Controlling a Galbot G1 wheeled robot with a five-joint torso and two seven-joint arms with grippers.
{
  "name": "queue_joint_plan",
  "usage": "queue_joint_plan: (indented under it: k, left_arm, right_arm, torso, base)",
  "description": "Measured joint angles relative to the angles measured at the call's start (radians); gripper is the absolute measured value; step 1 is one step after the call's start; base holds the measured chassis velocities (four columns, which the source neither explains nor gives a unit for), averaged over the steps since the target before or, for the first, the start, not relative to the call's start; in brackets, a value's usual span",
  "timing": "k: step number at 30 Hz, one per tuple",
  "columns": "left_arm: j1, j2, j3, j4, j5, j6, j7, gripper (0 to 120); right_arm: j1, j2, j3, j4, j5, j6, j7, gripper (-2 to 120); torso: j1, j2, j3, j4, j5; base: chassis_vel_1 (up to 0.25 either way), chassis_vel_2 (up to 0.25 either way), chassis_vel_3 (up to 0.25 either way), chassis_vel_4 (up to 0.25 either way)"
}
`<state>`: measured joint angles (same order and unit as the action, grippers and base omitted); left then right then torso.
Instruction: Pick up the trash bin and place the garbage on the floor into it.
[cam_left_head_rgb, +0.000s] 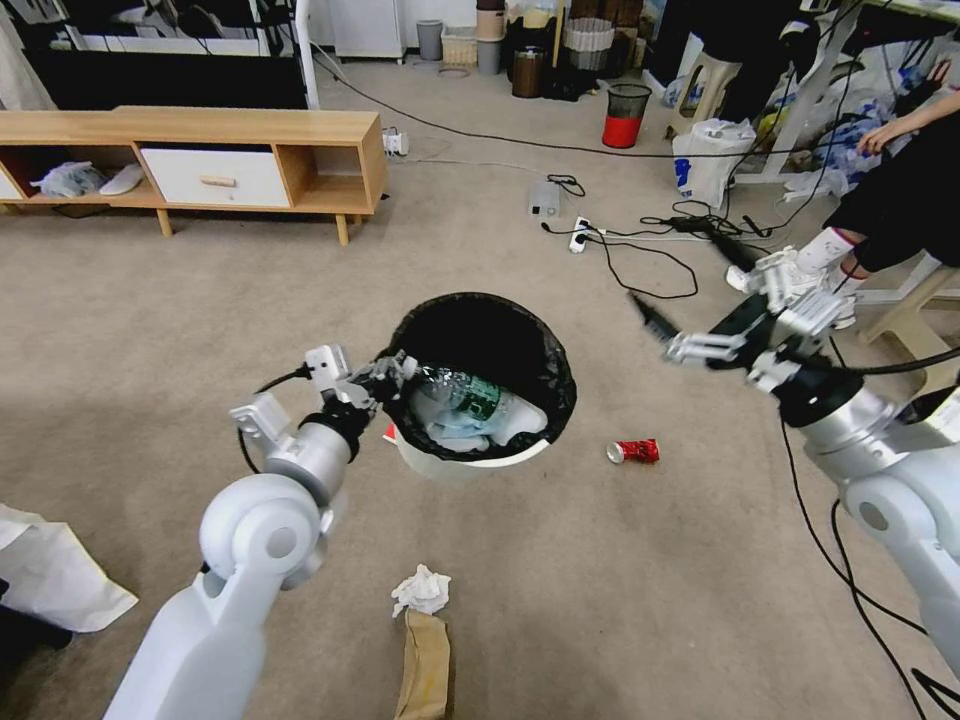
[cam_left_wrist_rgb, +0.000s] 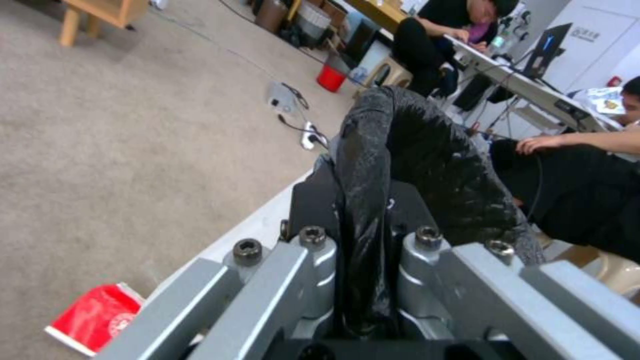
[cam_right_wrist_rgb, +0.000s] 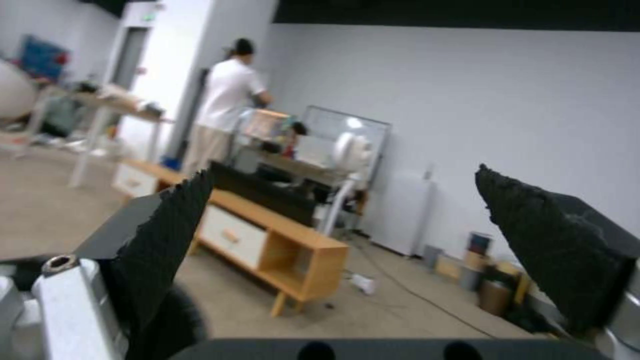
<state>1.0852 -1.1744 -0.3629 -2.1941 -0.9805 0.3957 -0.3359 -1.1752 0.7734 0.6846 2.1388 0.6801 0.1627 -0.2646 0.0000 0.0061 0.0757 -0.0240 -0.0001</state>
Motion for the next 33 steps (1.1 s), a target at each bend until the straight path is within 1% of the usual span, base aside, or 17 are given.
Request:
queue_joint_plan:
  k: [5, 7, 10, 12, 19, 26, 33]
  left_arm:
    - [0.016, 0.001, -0.010, -0.019, 0.012, 0.008, -0.009, 7]
    - [0.025, 0.004, -0.018, -0.033, 0.013, 0.009, -0.015, 7]
    - [0.029, 0.006, -0.022, -0.041, 0.014, 0.009, -0.017, 7]
    - [0.038, 0.009, -0.030, -0.056, 0.015, 0.010, -0.021, 7]
    - [0.053, 0.018, -0.038, -0.085, 0.012, 0.016, -0.027, 7]
    - [0.059, 0.017, -0.043, -0.095, 0.012, 0.018, -0.034, 7]
    - [0.059, 0.012, -0.043, -0.095, 0.012, 0.018, -0.035, 7]
  right_arm:
    - [-0.033, 0.017, 0.032, -0.001, -0.013, -0.010, 0.031, 100]
    - [-0.068, 0.026, 0.045, -0.007, -0.040, -0.025, 0.052, 100]
    - [-0.080, 0.032, 0.046, -0.012, -0.052, -0.030, 0.059, 100]
    - [-0.098, 0.051, 0.037, -0.032, -0.087, -0.041, 0.080, 100]
    - [-0.112, 0.088, -0.017, -0.095, -0.136, -0.052, 0.117, 100]
    - [-0.110, 0.108, -0.045, -0.135, -0.160, -0.049, 0.122, 100]
    - [-0.109, 0.112, -0.056, -0.148, -0.162, -0.044, 0.121, 100]
  torso:
    - [0.000, 0.000, 0.000, 0.0000, 0.0000]
    - [0.000, 0.000, 0.000, -0.0001, 0.0000]
    - [0.000, 0.000, 0.000, -0.0001, 0.0000]
    - [0.000, 0.000, 0.000, 0.0000, 0.0001]
    - [0.000, 0.000, 0.000, 0.0000, 0.0002]
    - [0.000, 0.000, 0.000, 0.0000, 0.0001]
    - [0.000, 0.000, 0.000, 0.0000, 0.0001]
  base:
    - [0.000, 0.000, 0.000, 0.000]
    - [0.000, 0.000, 0.000, 0.000]
    - [0.000, 0.000, 0.000, 0.000]
    - [0.000, 0.000, 0.000, 0.000]
    - [0.000, 0.000, 0.000, 0.000]
    - [0.000, 0.000, 0.000, 0.000]
    - [0.000, 0.000, 0.000, 0.000]
